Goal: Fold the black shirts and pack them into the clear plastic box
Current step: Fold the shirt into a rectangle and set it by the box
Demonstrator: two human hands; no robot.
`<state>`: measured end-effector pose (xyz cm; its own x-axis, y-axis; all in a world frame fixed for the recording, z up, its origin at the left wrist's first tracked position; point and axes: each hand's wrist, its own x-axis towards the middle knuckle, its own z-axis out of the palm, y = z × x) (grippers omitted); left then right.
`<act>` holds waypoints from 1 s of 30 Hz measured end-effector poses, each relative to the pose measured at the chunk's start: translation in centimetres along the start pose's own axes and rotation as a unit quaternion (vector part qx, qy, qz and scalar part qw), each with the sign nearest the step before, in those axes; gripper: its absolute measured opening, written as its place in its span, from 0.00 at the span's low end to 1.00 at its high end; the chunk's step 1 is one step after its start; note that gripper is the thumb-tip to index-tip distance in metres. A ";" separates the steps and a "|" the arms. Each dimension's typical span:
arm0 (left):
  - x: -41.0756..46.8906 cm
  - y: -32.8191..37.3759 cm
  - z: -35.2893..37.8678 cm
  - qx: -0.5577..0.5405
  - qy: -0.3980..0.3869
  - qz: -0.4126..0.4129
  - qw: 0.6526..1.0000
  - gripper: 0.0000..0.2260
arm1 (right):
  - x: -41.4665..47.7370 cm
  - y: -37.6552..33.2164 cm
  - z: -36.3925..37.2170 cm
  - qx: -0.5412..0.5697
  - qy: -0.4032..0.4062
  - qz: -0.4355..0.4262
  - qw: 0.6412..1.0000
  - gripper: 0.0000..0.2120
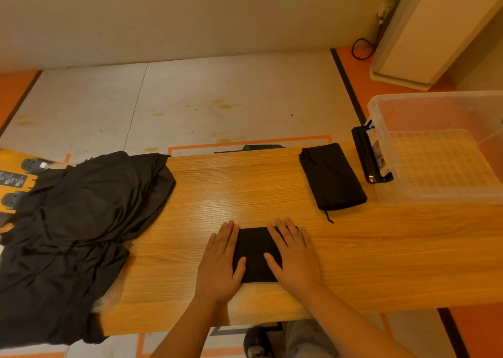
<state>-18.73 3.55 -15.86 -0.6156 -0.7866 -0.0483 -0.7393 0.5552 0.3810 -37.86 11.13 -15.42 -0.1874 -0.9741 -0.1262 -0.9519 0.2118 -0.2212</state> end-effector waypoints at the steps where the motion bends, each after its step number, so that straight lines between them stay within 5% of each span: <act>1: 0.0 -0.1 -0.1 0.002 -0.004 0.006 1.000 0.29 | 0.0 0.0 0.0 -0.001 -0.003 -0.002 1.000 0.29; 7: 0.2 1.6 -1.1 -0.027 0.038 -0.031 0.998 0.27 | -0.4 0.7 -1.7 0.024 0.054 0.041 0.997 0.29; 11: 0.2 4.4 -0.1 -0.014 0.032 0.013 0.999 0.26 | -1.3 -2.4 -1.3 0.017 0.035 -0.053 0.998 0.26; 17: -0.7 1.3 0.7 0.020 -0.012 0.041 0.999 0.27 | -2.0 -1.2 0.2 -0.002 -0.003 -0.082 0.997 0.26; 25: -1.0 -0.6 -0.9 0.010 -0.043 0.059 0.997 0.32 | -2.8 2.7 -1.2 -0.001 -0.049 -0.130 0.990 0.36; 30: -2.2 -1.0 -2.7 0.082 -0.048 0.160 0.983 0.41 | -3.1 2.7 -2.0 -0.024 -0.067 -0.129 0.989 0.45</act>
<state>-15.90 4.05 -13.64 -0.8402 -0.5408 -0.0396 -0.5337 0.8119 0.2366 -40.32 14.54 -13.67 0.0941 -0.9755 -0.1987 -0.9748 -0.0498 -0.2172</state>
